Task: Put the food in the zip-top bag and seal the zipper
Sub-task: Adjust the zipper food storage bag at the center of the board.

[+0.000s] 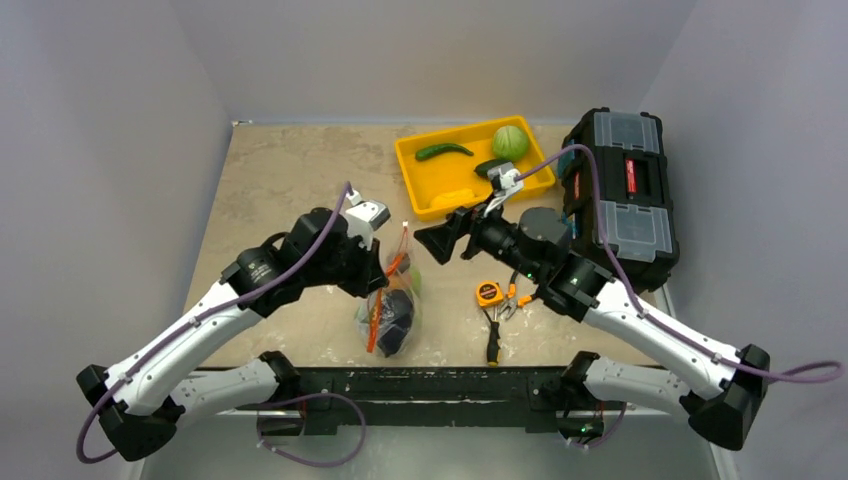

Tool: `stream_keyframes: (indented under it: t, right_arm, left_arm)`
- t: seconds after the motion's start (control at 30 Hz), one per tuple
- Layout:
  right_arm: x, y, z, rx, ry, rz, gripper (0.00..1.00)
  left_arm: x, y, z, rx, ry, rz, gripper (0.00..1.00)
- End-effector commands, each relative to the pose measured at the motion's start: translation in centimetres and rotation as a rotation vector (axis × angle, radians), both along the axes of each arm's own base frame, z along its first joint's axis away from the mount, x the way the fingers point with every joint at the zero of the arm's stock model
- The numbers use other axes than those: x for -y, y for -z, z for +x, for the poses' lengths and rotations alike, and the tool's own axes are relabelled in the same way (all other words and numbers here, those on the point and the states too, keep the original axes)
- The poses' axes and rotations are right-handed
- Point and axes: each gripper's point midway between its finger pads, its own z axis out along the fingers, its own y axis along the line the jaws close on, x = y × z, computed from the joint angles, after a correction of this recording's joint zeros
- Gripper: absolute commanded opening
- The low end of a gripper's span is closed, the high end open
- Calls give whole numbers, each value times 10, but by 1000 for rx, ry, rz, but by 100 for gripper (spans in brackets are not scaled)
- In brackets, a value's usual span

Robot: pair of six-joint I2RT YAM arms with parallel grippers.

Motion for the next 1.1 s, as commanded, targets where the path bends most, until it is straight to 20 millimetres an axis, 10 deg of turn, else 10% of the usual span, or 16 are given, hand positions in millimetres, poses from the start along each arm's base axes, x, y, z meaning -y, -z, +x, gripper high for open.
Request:
stream_keyframes:
  t: [0.0,0.37,0.77,1.07]
  right_arm:
    - [2,5,-17,297,-321,-134,99]
    - [23,51,-43,347,-832,23,96]
    - [18,63,-47,277,-865,76,95]
    - [14,64,-55,253,-901,94,58]
  left_arm:
    - [22,-20,-22,7,332,-111,0]
    - [22,-16,-41,-37,529,-144,0]
    - [23,-22,-51,-91,598,-229,0]
    - [22,-26,-49,-107,573,-212,0]
